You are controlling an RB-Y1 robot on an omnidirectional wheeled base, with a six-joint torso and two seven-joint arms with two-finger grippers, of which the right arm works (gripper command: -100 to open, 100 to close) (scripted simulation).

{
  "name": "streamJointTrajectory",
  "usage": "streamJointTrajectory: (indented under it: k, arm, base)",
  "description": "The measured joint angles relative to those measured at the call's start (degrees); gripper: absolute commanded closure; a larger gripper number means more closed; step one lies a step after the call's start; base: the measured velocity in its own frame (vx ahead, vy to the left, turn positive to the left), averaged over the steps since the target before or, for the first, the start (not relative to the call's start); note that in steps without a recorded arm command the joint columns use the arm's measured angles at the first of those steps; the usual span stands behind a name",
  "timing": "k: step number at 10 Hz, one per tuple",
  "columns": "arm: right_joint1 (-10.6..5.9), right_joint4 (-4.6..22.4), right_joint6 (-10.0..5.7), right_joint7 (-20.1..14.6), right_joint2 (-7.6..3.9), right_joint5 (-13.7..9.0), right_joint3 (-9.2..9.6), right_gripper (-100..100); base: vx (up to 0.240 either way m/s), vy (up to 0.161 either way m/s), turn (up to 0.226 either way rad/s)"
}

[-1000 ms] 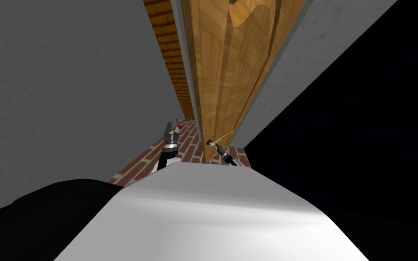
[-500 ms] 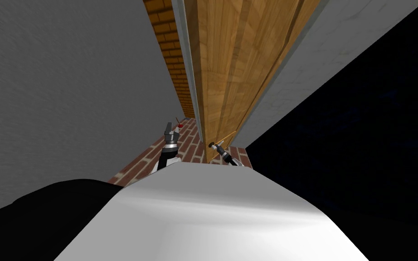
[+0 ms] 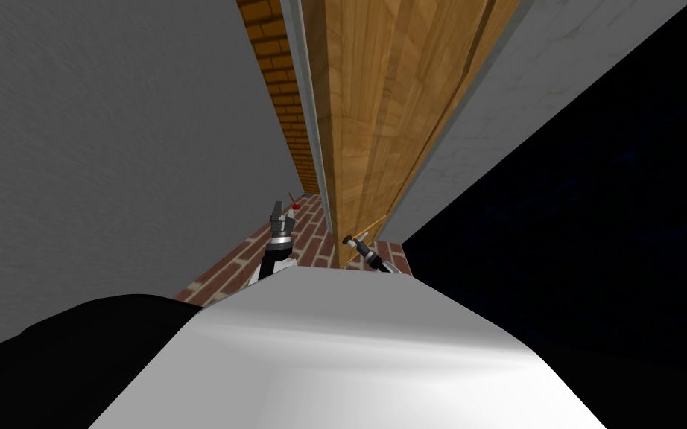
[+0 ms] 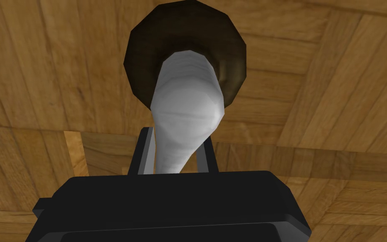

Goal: Push the door open

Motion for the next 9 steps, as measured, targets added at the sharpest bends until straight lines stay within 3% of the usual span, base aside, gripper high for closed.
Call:
streamJointTrajectory:
  k: [3, 5, 9]
  arm:
    - [0.15, -1.7, -1.50, -1.0, -2.18, 0.5, 2.05, 100]
    - [1.04, -3.8, -1.64, -1.6, -3.95, 0.8, 3.17, 100]
    - [0.95, -3.1, -2.72, -1.8, -4.12, 0.9, 3.45, 100]
  base:
    - [-0.091, -0.115, 0.070]
    - [-0.062, -0.081, 0.048]
    - [-0.003, 0.008, -0.025]
